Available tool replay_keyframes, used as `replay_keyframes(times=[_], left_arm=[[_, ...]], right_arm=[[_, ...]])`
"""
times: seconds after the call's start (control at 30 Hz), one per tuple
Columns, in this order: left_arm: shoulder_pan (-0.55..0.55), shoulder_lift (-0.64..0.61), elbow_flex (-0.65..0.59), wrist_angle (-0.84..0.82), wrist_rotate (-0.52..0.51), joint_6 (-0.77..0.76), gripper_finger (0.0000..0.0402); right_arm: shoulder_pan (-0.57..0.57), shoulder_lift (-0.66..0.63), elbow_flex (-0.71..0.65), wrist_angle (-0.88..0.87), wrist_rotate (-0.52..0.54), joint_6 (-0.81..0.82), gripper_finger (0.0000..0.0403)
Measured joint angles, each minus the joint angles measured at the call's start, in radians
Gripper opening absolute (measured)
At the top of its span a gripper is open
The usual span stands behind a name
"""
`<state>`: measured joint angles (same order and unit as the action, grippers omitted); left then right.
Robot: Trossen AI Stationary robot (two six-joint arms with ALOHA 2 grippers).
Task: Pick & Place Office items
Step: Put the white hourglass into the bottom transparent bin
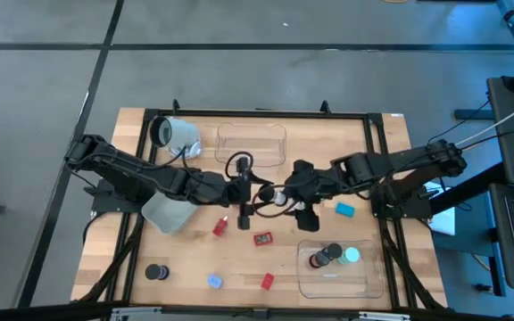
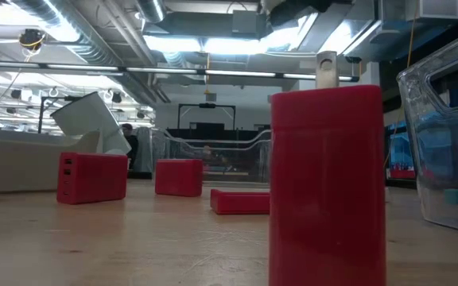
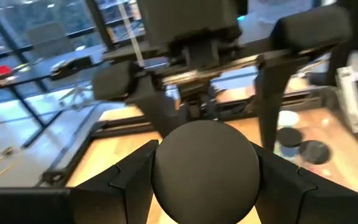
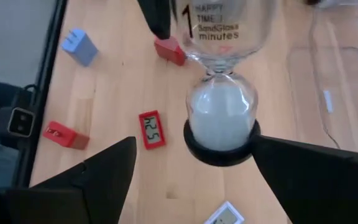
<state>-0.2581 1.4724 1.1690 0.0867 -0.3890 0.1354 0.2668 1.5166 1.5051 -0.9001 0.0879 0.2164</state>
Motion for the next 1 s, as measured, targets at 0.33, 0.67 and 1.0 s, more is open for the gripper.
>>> replay_keyframes(times=[0.33, 0.67, 1.0], left_arm=[[0.000, -0.002, 0.000, 0.032, 0.018, 0.012, 0.0212], [0.012, -0.003, 0.000, 0.178, 0.105, 0.084, 0.0212], [0.031, -0.002, 0.000, 0.187, 0.123, 0.059, 0.0212]], right_arm=[[0.000, -0.015, 0.000, -0.004, 0.062, -0.008, 0.0323], [0.034, -0.018, 0.000, 0.060, 0.058, 0.022, 0.0323], [0.069, -0.018, 0.000, 0.119, 0.110, 0.071, 0.0323]])
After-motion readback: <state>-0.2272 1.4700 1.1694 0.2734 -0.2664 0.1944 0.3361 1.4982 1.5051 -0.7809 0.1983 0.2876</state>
